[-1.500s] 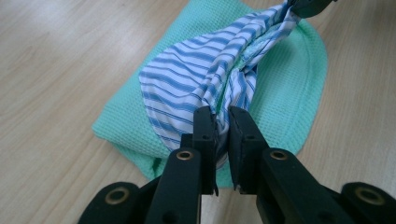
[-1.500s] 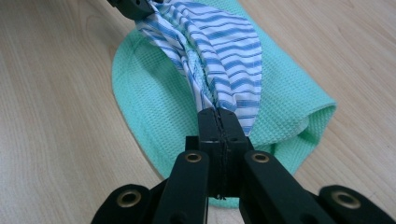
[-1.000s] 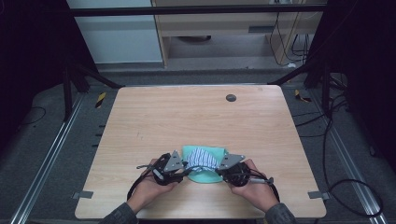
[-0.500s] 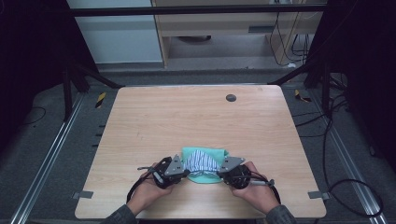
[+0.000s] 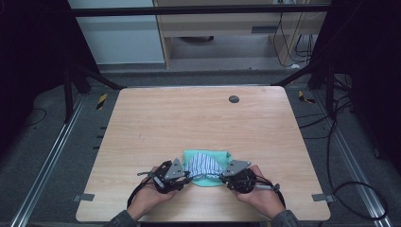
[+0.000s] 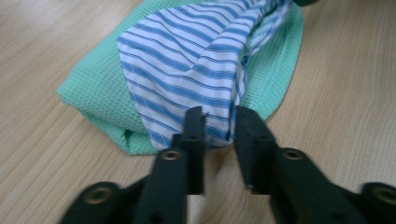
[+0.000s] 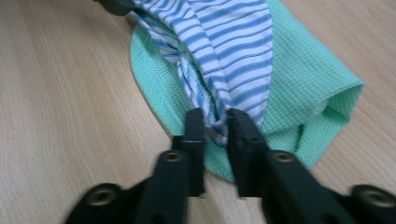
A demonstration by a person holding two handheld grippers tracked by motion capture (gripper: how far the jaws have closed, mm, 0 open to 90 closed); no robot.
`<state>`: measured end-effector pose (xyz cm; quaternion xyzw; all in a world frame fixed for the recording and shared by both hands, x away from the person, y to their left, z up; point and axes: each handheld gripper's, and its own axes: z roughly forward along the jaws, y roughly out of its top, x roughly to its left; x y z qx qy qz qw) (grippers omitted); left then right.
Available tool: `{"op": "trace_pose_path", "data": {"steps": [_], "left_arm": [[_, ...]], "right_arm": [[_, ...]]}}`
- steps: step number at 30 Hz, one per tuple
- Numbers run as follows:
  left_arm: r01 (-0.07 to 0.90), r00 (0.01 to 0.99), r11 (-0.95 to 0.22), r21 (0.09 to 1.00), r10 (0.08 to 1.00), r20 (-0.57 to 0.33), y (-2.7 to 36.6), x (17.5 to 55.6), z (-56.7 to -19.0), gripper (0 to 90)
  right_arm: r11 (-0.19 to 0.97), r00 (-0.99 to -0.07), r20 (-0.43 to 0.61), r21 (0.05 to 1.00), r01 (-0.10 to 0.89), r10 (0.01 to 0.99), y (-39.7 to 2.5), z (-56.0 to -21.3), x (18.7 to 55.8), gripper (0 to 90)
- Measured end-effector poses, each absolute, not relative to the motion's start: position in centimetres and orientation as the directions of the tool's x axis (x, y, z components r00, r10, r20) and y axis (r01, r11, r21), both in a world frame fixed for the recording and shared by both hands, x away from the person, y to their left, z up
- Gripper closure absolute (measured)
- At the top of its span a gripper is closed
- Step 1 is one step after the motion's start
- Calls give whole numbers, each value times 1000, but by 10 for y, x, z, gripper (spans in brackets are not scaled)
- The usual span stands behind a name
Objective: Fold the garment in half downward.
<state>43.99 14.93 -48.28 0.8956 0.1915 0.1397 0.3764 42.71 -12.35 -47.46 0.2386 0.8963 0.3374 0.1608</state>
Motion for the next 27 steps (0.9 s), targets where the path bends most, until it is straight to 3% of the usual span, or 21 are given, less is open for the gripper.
{"op": "trace_pose_path", "data": {"steps": [3,6,7,8,9,11,17,27], "left_arm": [[268,873,-613,743,481,83,156,438,-482,476],[300,848,-589,751,525,73,166,437,-480,390],[322,827,-570,756,559,70,173,439,-479,301],[322,827,-570,756,559,70,173,439,-479,269],[343,810,-554,759,584,60,179,442,-479,269],[385,771,-528,757,635,51,189,450,-480,167],[488,660,-431,759,751,2,223,479,-487,122],[546,579,-368,753,815,-21,247,500,-496,107]], "right_arm": [[634,-819,-112,693,341,563,-131,-471,422,543],[622,-810,-103,698,355,577,-135,-470,420,478],[605,-790,-111,709,362,603,-142,-469,419,376],[605,-790,-111,709,362,603,-142,-469,419,376],[598,-778,-124,716,360,616,-144,-469,418,328],[553,-714,-138,737,388,686,-157,-471,424,225],[461,-595,-111,749,477,796,-179,-480,445,143],[333,-460,-47,756,564,887,-206,-490,478,93]]}}
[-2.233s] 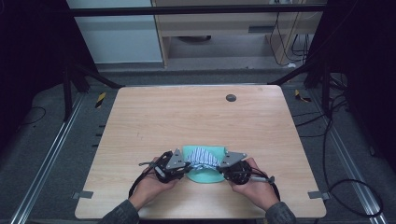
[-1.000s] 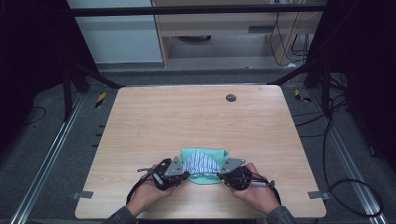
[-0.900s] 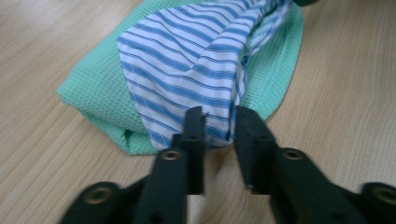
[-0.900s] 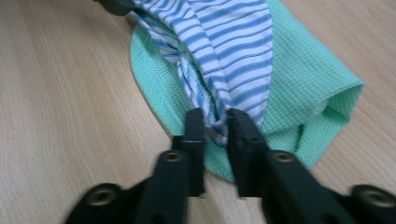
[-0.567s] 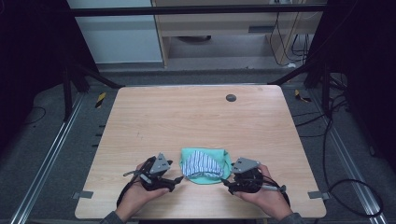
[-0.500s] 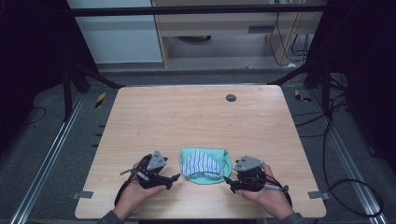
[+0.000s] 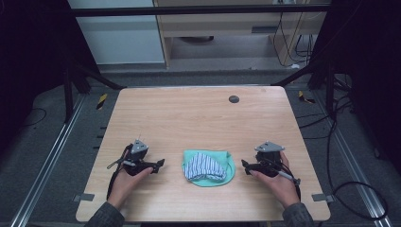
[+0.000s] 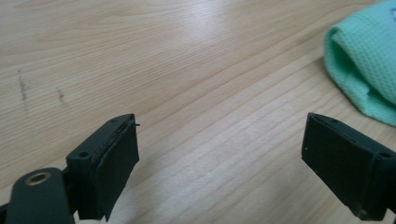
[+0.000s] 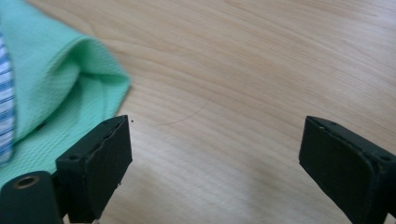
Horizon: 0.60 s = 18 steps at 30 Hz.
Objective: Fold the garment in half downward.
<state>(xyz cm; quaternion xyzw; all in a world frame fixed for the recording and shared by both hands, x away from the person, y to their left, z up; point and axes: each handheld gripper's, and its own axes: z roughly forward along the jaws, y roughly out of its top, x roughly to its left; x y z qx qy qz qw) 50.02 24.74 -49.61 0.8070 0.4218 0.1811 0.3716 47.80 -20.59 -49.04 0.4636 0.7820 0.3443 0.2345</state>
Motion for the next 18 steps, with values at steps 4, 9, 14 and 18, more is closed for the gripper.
{"op": "trace_pose_path", "data": {"steps": [4,9,14,18], "left_arm": [[548,577,-383,743,817,-5,249,506,-494,107],[544,579,-406,734,815,22,248,515,-493,98],[557,564,-394,732,826,15,250,526,-495,88],[556,544,-400,729,838,44,251,530,-499,88]], "right_arm": [[298,-432,-15,746,596,902,-215,-490,493,76],[285,-415,-4,734,616,910,-218,-491,504,68],[243,-363,5,735,634,932,-223,-495,518,70],[224,-327,2,725,652,945,-224,-500,524,73]]}}
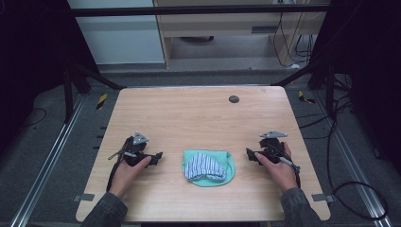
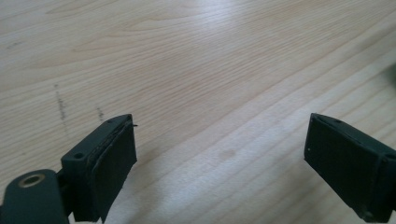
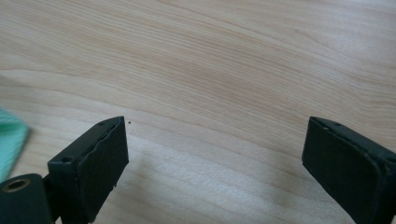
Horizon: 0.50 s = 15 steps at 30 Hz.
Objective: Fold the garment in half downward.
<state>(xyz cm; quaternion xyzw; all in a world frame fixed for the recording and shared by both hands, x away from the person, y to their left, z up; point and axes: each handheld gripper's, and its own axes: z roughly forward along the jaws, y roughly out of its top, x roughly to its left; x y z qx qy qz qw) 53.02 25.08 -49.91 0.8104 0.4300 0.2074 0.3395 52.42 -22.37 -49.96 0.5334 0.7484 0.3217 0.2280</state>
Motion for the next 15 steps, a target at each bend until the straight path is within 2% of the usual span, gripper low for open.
{"op": "trace_pose_path", "data": {"steps": [5,15], "left_arm": [[583,535,-395,710,844,30,252,533,-505,88],[576,531,-362,732,848,2,258,535,-507,65]], "right_arm": [[214,-297,-5,706,676,955,-225,-506,529,71],[186,-264,-5,724,665,964,-221,-511,530,31]]}}
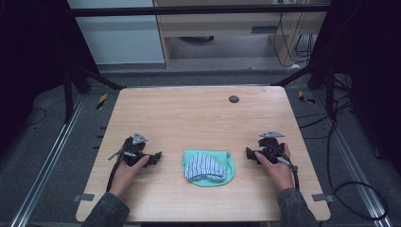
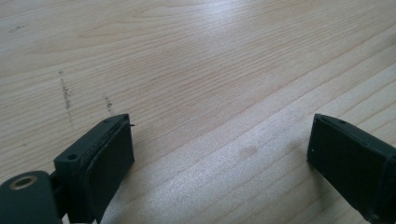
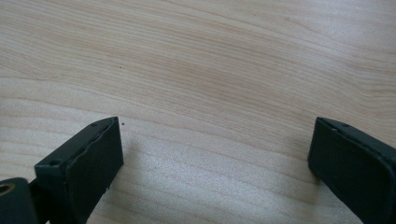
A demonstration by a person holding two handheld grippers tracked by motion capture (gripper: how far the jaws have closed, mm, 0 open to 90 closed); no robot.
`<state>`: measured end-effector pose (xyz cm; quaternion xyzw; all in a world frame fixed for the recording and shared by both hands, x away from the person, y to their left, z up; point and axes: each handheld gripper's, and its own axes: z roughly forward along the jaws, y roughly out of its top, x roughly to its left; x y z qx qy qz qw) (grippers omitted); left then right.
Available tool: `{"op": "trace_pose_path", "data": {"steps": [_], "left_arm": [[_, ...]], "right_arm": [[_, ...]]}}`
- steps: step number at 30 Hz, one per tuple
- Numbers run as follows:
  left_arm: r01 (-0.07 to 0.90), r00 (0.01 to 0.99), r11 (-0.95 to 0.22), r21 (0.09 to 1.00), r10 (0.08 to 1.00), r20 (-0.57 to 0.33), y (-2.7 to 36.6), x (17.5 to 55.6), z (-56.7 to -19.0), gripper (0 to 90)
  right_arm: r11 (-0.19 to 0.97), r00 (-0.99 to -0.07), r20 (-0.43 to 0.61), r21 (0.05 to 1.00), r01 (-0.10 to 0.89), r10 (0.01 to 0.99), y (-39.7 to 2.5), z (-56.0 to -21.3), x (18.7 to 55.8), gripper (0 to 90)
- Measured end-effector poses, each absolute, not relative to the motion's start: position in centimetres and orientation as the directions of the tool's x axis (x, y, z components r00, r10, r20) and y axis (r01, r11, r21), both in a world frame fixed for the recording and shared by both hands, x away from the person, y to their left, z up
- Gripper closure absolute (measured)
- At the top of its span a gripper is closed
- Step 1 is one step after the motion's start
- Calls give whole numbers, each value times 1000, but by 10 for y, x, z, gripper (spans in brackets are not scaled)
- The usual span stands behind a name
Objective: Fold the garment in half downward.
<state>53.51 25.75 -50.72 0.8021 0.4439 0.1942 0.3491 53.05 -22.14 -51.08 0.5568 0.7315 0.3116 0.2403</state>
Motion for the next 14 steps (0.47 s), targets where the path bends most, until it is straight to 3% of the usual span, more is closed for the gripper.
{"op": "trace_pose_path", "data": {"steps": [14], "left_arm": [[590,506,-368,719,862,26,252,531,-508,33]], "right_arm": [[92,-135,1,722,685,991,-211,-512,524,2]]}}
